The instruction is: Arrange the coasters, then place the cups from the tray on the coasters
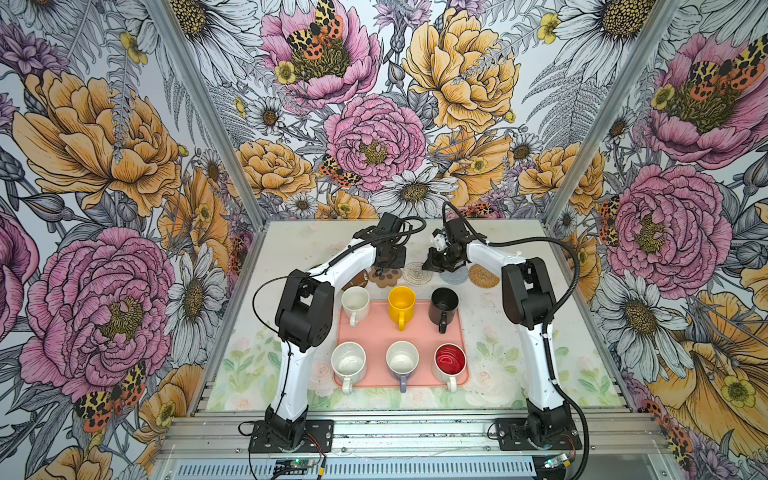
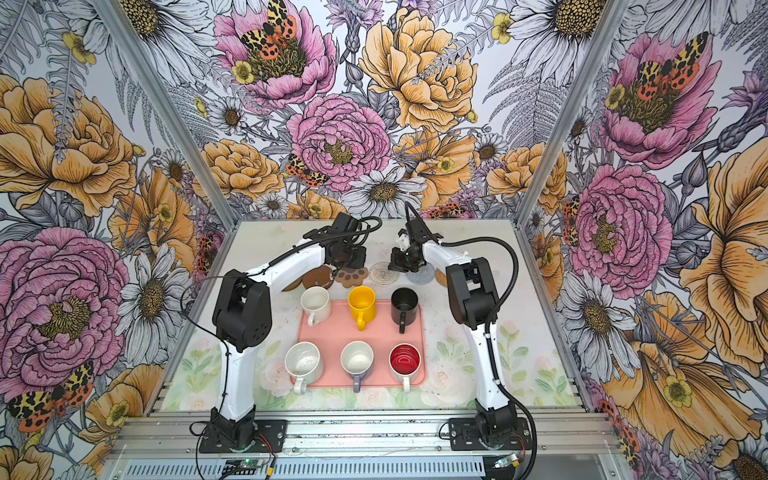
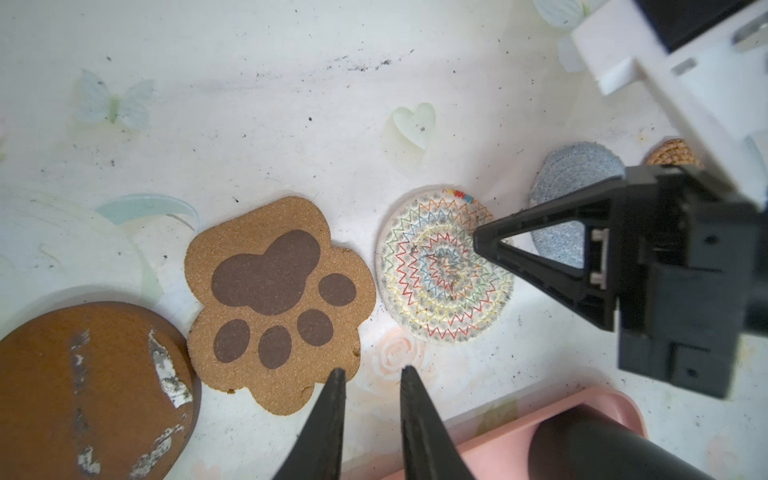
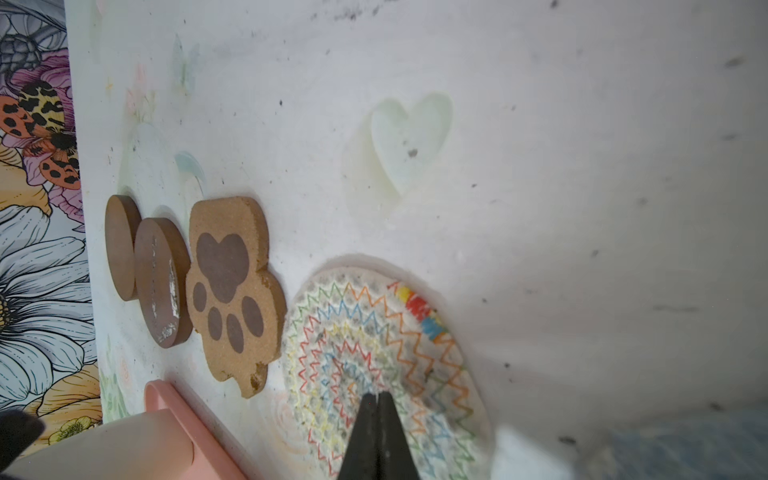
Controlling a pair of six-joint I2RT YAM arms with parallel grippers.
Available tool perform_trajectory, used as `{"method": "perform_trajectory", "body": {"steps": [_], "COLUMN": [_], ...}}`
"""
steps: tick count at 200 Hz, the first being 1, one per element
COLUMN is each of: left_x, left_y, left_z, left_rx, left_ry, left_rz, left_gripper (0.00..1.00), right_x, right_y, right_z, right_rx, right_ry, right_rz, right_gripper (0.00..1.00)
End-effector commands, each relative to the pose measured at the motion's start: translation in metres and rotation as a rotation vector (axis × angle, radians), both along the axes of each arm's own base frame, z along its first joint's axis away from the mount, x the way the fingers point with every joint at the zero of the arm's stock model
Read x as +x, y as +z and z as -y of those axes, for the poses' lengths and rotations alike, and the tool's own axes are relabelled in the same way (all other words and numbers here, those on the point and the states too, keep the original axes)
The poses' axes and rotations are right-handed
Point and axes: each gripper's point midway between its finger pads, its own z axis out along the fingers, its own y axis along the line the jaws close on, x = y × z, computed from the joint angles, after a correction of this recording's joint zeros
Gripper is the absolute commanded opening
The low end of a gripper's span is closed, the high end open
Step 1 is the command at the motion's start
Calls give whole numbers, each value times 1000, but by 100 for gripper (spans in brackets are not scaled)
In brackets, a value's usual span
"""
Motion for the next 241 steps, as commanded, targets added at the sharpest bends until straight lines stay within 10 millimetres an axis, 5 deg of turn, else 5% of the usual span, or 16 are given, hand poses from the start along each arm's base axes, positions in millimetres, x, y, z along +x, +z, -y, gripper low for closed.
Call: {"method": "perform_trajectory", "body": {"steps": [1, 23, 53, 111, 241], "left_x": [7, 9, 9, 1, -26], "left_y": [45, 57, 68, 74, 79], "left_z": [-6, -7, -4, -11, -30], "left_rx": [-32, -40, -61, -58, -81], "left_ry": [48, 54, 41, 48, 85], "left_rz": [88, 114, 129, 134, 141], "left_gripper": [26, 26, 25, 26, 26], "right_x": [8, 4, -9, -29, -32], "right_y": [61, 60, 36, 5, -19], "right_z": [25, 52, 96, 152, 199], "right_rx": [9, -9, -57, -55, -70], "right_ry": [-39, -77, -151, -233, -328], "right_rz": [120, 112, 50, -42, -98], "right_gripper": [0, 0, 0, 0, 0]}}
